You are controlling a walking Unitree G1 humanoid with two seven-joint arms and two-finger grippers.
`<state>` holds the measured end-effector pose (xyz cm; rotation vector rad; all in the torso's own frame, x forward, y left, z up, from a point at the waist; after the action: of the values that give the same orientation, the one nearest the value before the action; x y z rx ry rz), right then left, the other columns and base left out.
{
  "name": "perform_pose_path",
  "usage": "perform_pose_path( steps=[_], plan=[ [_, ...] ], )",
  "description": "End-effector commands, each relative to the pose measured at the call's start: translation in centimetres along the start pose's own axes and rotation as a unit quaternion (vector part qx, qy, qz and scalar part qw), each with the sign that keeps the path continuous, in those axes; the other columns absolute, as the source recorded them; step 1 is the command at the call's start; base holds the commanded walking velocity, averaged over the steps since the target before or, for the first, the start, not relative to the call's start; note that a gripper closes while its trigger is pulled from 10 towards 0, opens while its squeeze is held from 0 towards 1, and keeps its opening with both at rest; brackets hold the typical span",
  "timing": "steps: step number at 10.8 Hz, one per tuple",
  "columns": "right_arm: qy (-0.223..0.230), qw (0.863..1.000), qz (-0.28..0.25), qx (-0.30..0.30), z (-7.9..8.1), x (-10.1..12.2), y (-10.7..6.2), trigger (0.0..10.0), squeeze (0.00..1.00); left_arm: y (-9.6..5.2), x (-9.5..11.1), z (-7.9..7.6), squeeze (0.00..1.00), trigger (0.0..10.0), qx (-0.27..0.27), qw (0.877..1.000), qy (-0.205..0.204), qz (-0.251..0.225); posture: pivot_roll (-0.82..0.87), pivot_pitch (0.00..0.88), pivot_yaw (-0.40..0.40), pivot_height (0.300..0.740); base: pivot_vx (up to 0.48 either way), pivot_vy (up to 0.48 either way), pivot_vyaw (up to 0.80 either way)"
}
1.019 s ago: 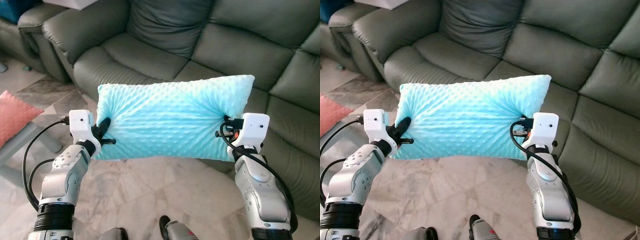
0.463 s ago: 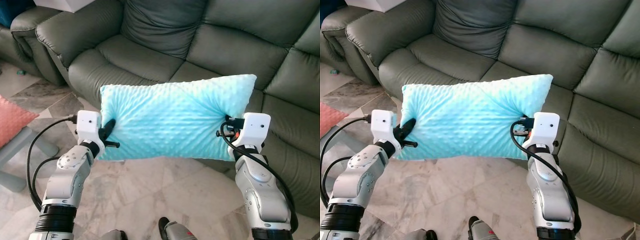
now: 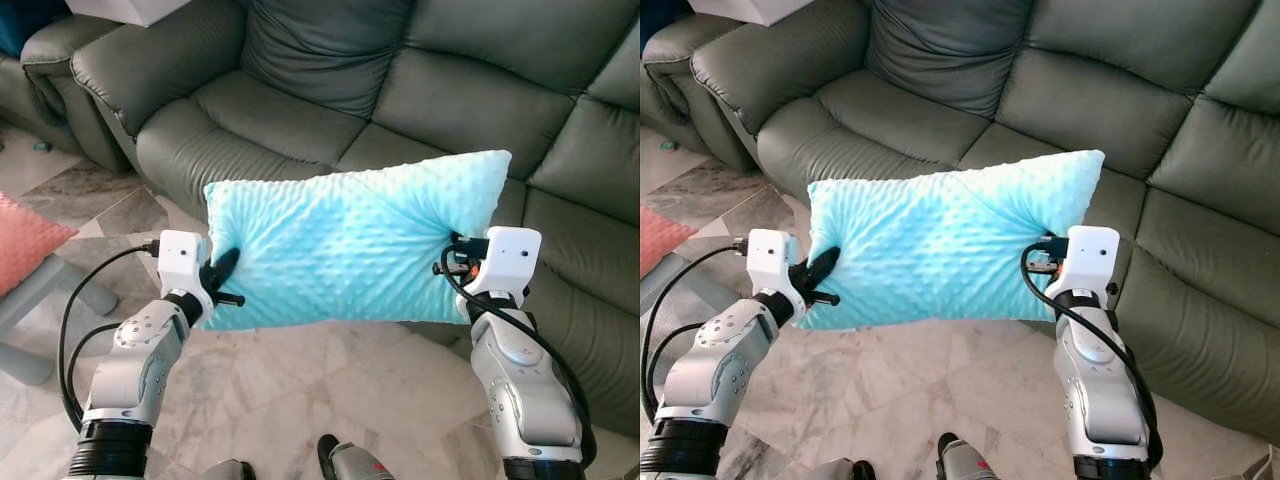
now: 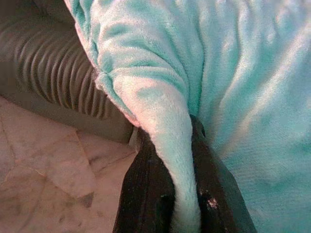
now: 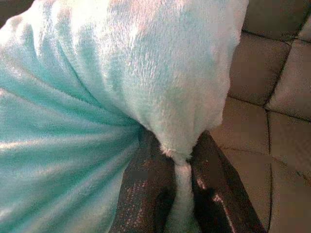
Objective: Move the pillow to the sofa
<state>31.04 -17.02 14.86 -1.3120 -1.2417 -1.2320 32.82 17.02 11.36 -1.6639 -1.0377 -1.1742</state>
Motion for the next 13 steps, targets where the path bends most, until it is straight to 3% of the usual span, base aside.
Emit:
perform_pose_path(
  steps=[1,10,13],
  plan=[
    [-0.003,1.0,-0.016,-0.005,-0.3,0.7,-0.26,10.0,0.0,-0.17,0.16,-0.12,0.0,10.0,-0.008,1.0,0.0,-0.001,-0.1,0.217,-0.058,0.74,0.247,0.0,0.0],
    [-0.002,1.0,-0.013,-0.005,-0.28,0.63,-0.3,10.0,0.0,-0.26,-0.01,-0.46,0.0,10.0,-0.021,1.0,-0.003,0.007,-0.1,0.219,-0.056,0.74,0.32,0.0,0.0],
    [-0.001,1.0,-0.01,-0.005,-0.29,0.53,-0.32,10.0,0.0,-0.24,-0.18,-0.6,0.0,10.0,-0.023,1.0,-0.004,0.01,-0.1,0.22,-0.055,0.74,0.376,0.0,-0.79]
  ],
)
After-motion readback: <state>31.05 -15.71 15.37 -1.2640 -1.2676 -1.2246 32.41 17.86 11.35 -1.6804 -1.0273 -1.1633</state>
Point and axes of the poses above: a point about 5 cm out from each wrist's last joint towards the gripper, its own y axis pointing out of the wrist towards the gripper, its own x axis along the axis of the wrist's last joint, z = x × y, the point moved 2 cm from there along y, pointing out of the wrist towards the gripper, and after that the axes turned 5 degrees about -y, right-handed, at the moved point
